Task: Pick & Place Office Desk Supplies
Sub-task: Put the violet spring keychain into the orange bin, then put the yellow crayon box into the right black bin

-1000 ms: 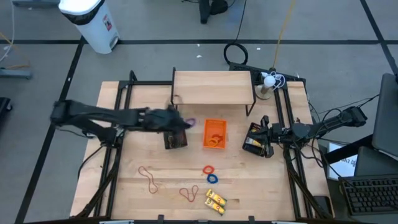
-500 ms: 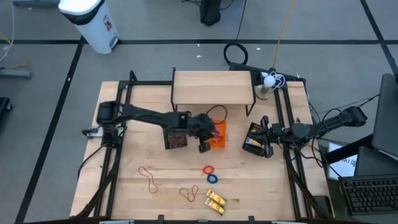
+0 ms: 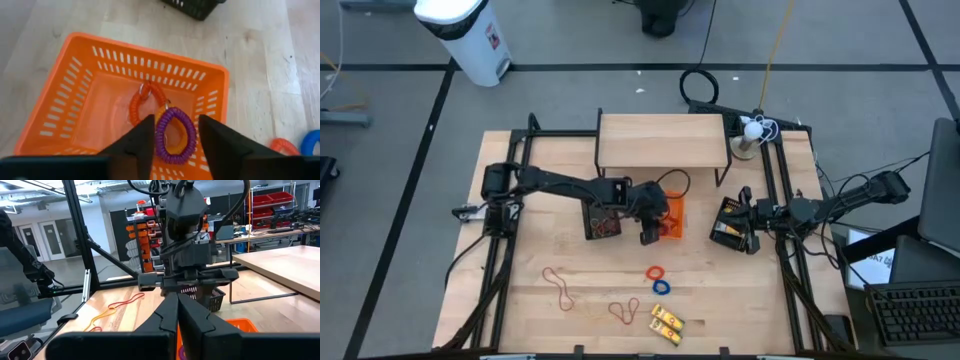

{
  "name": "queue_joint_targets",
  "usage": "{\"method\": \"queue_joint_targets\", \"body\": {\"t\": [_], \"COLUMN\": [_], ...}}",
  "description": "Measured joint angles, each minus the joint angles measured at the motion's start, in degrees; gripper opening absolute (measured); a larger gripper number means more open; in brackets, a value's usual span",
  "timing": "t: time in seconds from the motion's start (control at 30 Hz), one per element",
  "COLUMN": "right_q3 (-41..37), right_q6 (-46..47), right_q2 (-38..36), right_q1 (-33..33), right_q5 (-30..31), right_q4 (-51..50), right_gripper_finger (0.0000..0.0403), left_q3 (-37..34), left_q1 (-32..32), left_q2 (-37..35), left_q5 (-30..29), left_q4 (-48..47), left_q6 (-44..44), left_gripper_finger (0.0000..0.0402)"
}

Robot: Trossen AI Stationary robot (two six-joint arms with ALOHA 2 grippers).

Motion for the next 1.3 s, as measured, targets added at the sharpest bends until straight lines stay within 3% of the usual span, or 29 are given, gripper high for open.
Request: {"method": "queue_joint_targets", "body": {"t": [0.17, 0.33, 0.47, 0.6, 0.73, 0.87, 1.07, 1.3], "right_q3": [0.0, 0.0, 0.0, 0.0, 0.0, 0.0, 0.0, 0.0], "right_q6": [-0.1, 0.0, 1.1, 1.6, 2.4, 2.8, 2.9, 3.1], "right_q2": [0.0, 0.0, 0.5, 1.8, 2.9, 3.8, 5.5, 7.0], "right_q1": [0.0, 0.0, 0.0, 0.0, 0.0, 0.0, 0.0, 0.0], "right_q5": [-1.1, -1.0, -1.0, -1.0, -0.5, 0.9, 2.2, -0.5], "right_q4": [0.4, 0.4, 0.4, 0.5, 0.5, 1.4, 4.0, 10.4], "right_gripper_finger": [0.0004, 0.0004, 0.0004, 0.0004, 0.0004, 0.0004, 0.0004, 0.0004], "left_q3": [0.0, -0.5, -3.0, -8.5, -17.6, -31.4, -53.6, -65.0], "left_q1": [-0.5, -2.6, -4.9, -7.2, -8.5, -9.9, -11.4, -11.3], "left_q2": [-6.5, -19.8, -31.4, -42.8, -53.7, -65.1, -77.1, -82.0], "left_q5": [-0.2, -2.8, -6.3, -10.9, -12.9, -13.0, -12.7, -12.2], "left_q4": [-2.6, -3.5, -3.7, -4.6, -4.7, -0.6, 17.2, 27.6], "left_q6": [4.0, 7.3, 10.1, 10.4, 9.2, 6.8, 1.0, -1.8], "left_gripper_finger": [0.0209, 0.0224, 0.0186, 0.01, 0.0013, 0.0017, 0.0006, 0.0003]}}
